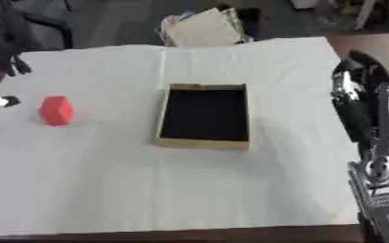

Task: Pick up objects on the table and place them in the box.

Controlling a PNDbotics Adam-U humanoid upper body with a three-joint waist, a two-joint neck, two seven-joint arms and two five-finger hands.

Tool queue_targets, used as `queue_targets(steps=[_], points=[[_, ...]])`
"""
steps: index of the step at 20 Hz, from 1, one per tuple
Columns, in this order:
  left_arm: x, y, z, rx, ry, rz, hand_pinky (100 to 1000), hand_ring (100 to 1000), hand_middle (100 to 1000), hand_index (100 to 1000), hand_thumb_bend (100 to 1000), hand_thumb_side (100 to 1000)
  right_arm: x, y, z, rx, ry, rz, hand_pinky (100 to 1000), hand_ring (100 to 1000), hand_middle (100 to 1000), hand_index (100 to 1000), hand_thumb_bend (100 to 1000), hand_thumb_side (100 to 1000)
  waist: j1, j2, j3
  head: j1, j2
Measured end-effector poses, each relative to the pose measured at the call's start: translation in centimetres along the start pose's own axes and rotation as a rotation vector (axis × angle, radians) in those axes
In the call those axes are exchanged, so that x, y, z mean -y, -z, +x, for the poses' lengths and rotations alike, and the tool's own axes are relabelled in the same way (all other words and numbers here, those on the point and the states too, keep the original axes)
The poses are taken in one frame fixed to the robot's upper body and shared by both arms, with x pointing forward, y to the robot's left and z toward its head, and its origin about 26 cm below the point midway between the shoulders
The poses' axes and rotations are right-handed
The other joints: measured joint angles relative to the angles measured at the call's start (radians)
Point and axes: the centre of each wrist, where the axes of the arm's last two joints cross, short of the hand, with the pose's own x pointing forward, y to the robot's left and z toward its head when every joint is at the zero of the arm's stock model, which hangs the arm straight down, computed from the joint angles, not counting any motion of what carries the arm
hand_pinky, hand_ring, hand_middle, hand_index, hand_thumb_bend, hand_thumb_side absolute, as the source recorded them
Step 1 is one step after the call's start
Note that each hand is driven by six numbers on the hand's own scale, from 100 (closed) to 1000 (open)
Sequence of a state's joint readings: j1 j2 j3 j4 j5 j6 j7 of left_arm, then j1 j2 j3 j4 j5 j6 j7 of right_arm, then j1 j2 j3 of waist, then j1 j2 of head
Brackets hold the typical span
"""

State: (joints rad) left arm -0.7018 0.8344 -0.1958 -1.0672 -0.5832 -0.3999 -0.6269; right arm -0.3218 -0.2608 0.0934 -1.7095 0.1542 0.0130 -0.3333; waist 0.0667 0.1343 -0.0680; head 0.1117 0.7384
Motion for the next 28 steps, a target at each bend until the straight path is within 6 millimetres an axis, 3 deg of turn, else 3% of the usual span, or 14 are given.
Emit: queue_targets(steps=[13,28], points=[[2.0,3.2,0.6,-0.045,0.024,0.035,795,788,795,883,377,212,0.0,0.0,0.0,-0.001,0.008,-0.004,572,745,535,856,100,696,0.0,0.008,-0.005,0.001,0.0],[3.6,5.2,0.7,-0.097,0.034,0.063,783,765,764,870,346,173,0.0,0.0,0.0,-0.002,0.014,-0.006,572,745,534,856,100,701,-0.001,0.015,-0.008,0.001,-0.001]])
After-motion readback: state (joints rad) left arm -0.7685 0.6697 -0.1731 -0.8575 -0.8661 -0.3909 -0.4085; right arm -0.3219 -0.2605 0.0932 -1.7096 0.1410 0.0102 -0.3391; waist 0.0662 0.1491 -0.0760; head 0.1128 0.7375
